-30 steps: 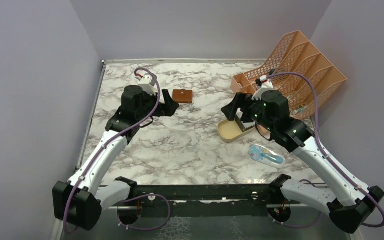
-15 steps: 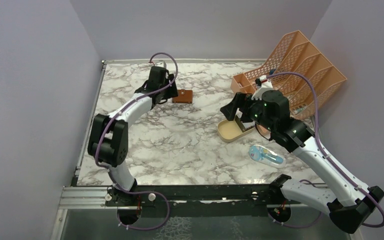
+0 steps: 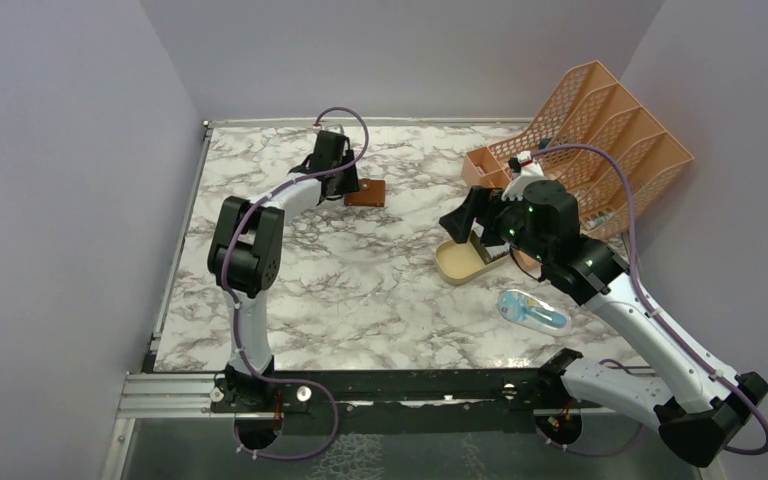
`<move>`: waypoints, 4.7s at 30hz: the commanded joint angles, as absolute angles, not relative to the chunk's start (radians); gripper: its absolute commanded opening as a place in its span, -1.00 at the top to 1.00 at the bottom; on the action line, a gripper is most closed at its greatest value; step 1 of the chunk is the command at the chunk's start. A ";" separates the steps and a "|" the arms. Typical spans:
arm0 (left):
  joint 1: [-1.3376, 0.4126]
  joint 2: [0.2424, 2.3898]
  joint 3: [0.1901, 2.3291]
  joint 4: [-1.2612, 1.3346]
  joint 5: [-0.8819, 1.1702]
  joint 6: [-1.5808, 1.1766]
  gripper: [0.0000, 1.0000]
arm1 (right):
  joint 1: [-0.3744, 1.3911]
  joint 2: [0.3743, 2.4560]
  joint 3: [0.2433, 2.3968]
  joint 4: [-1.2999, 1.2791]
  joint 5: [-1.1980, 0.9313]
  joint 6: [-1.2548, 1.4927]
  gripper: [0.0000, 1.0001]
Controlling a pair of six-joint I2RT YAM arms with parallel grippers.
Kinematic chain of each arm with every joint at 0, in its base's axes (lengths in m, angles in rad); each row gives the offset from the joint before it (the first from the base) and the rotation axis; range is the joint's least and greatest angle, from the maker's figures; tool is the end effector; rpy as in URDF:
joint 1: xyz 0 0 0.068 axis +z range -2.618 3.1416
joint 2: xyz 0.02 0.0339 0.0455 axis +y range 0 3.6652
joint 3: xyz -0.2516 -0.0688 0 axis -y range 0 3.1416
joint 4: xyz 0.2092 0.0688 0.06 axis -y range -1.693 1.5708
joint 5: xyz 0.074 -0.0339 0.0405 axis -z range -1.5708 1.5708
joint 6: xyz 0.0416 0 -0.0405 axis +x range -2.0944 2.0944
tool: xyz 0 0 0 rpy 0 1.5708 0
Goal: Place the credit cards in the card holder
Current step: Move the card holder to the center of the board, then open the card holder at the center of the board.
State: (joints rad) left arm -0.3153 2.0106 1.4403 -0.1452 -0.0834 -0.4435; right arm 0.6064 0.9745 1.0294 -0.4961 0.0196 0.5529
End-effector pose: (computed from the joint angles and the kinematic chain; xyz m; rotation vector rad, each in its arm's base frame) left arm 0.4030 -0.1278 0.2030 -0.1911 2.2935 -0.2992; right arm 0.1556 0.1069 0.3437 -0.0429 2.0859 0.7070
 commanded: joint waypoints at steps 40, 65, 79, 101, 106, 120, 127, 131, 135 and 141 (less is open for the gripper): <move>-0.267 1.876 1.186 -0.281 0.267 -0.511 1.00 | 0.600 0.996 1.003 -0.578 -0.011 0.588 -0.84; -0.440 1.531 0.833 -0.355 0.682 -0.351 1.00 | 0.702 1.264 0.882 -0.370 -0.298 0.523 -0.22; -0.412 1.264 0.770 -0.336 0.278 -0.612 0.19 | 0.753 1.545 1.003 -0.168 -0.195 0.474 -0.06; -0.408 1.073 0.463 -0.104 0.310 -0.838 -0.01 | 0.753 1.913 1.169 -0.169 -0.279 0.378 -0.13; -0.395 1.099 0.469 -0.077 0.338 -0.850 0.00 | 0.755 1.815 1.006 -0.086 -0.374 0.465 -0.11; -0.244 1.190 0.474 0.023 0.543 -0.849 0.07 | 0.847 1.600 1.007 -0.316 -0.125 0.511 0.03; -0.221 1.238 0.462 0.062 0.591 -0.854 0.08 | 0.887 1.732 1.181 -0.394 0.000 0.487 0.09; -0.212 1.245 0.469 0.021 0.574 -0.813 0.07 | 0.913 1.810 1.268 -0.422 0.039 0.468 0.11; -0.207 1.246 0.473 -0.003 0.564 -0.790 0.07 | 0.939 1.889 1.350 -0.483 0.111 0.447 0.11; -0.204 1.245 0.478 -0.036 0.546 -0.755 0.07 | 0.964 1.982 1.419 -0.548 0.231 0.426 0.13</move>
State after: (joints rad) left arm -0.2108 1.2438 0.4671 -0.0051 0.5419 -0.7994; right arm 0.9508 1.9369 1.3769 -0.4789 0.1074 0.4541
